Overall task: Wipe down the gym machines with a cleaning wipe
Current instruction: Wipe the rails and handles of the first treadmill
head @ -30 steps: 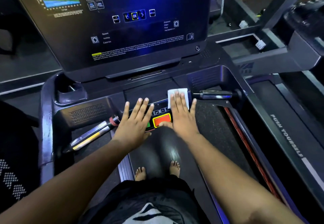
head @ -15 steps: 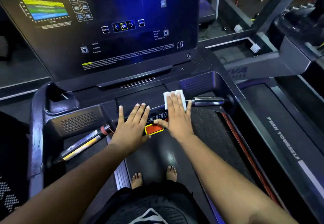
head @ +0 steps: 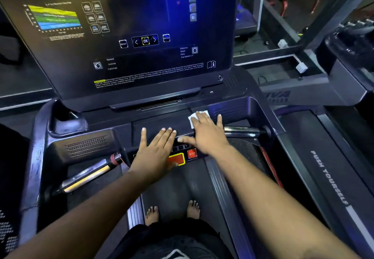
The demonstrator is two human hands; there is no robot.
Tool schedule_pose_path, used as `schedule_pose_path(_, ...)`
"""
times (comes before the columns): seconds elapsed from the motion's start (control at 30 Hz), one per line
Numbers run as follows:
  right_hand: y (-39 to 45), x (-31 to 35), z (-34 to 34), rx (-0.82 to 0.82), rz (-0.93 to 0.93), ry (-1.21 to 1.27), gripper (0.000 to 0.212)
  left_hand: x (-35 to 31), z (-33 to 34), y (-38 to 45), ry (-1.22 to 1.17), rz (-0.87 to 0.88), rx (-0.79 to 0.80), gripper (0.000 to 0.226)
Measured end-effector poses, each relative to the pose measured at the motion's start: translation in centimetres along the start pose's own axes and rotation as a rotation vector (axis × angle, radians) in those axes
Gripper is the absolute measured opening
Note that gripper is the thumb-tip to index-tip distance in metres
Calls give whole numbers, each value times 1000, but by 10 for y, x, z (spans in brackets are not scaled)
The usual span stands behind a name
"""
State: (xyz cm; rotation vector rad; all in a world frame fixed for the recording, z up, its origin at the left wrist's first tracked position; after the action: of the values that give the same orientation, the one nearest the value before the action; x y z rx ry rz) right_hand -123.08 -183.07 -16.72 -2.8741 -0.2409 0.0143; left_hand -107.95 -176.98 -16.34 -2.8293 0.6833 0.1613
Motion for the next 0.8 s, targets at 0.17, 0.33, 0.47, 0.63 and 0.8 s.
schedule_pose_path(0.17,31,-2,2,251,-49,-49,122,0,-4,4,-29,0,16,93)
schedule_pose_path(0.33,-13,0,-2,247,-62,-13,130,5,3,9,-80,-11,38,95)
schedule_pose_path(0.47,7,-4,-3,247,-55,10,115,4,1,15,-145,-22,88,96)
schedule_pose_path(0.63,16,-5,0,180,-34,6,115,2,1,24,-113,-2,137,98)
schedule_pose_path(0.8,-42,-21,8,-97,46,57,121,-7,1,38,-96,24,112,102)
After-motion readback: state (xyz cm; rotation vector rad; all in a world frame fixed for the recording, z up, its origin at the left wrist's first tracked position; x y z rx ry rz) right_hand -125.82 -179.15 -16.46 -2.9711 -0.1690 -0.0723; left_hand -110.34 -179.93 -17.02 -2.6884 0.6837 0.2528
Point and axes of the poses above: each hand's wrist, its own y-axis towards the middle knuckle, its own z-axis out of the palm, x = y × z, the point moved 9 cm from there along y, towards the middle knuckle, and after that the axes turned 9 degrees about -y, right-handed, at the moved point
